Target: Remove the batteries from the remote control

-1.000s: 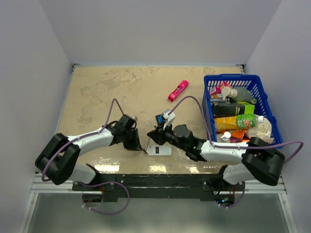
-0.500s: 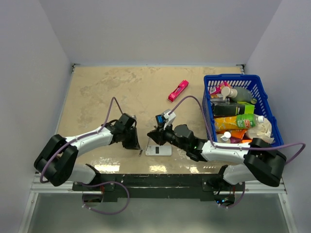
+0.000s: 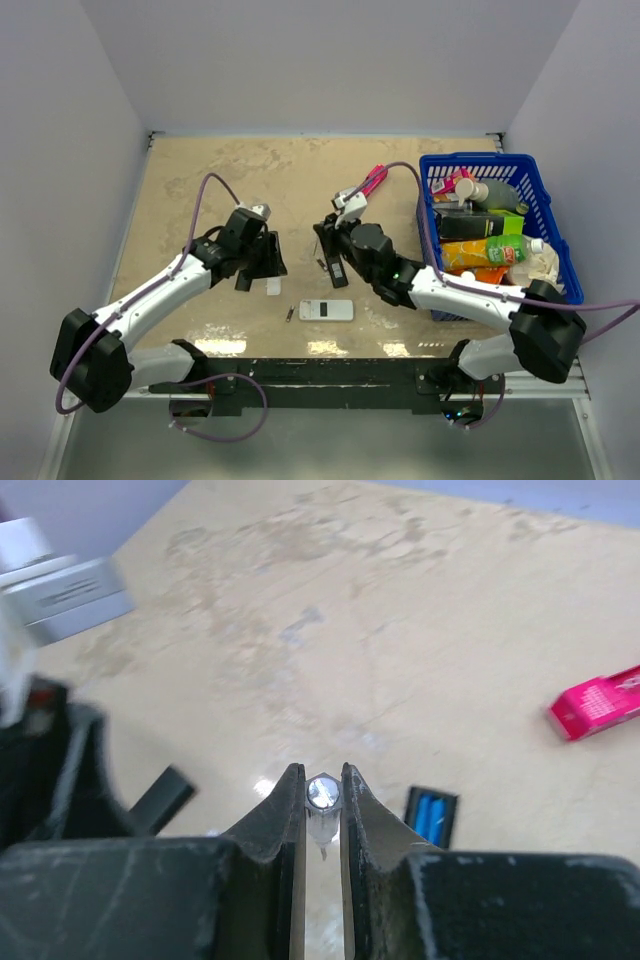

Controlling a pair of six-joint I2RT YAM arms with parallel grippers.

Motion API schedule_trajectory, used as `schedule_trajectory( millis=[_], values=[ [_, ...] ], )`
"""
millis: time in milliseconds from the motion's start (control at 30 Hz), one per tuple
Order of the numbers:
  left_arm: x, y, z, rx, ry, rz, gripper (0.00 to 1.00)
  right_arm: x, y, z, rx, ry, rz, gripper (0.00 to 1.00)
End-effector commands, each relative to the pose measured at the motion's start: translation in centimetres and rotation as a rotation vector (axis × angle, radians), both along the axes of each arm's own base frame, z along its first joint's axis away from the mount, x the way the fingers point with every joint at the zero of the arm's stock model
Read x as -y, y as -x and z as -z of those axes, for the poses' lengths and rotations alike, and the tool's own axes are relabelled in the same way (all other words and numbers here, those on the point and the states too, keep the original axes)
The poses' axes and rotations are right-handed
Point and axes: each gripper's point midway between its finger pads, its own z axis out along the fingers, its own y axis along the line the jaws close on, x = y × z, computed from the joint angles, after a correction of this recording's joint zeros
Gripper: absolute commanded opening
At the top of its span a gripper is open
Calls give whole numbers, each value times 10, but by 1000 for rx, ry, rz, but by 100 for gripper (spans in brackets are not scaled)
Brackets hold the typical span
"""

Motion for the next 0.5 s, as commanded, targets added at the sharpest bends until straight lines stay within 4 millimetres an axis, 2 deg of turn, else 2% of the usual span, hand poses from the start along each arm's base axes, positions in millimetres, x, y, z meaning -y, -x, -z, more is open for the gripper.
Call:
schedule_trajectory(
  millis=[0, 67, 100, 167, 233, 367, 467],
  values=[
    [-7, -6, -23, 64, -13, 19, 65, 23, -48, -16, 68, 77, 133, 0],
    [-7, -6, -25, 71, -4, 28, 68, 20, -58, -13, 76, 86, 100, 0],
    [-6, -4, -24, 69, -3, 37, 69, 24, -68, -18, 87, 83, 112, 0],
    [-6, -4, -23, 67, -4, 47, 70, 31, -82, -7, 74, 130, 132, 0],
    [-7, -4, -22, 67, -10, 51, 70, 38, -91, -5, 56, 164, 160, 0],
    [-4, -6, -22, 72, -2, 53, 69, 51, -96, 14, 9, 216, 188, 0],
    [-2, -8, -19, 60, -1, 52, 68, 55, -87, 30, -53, 234, 179, 0]
  ],
)
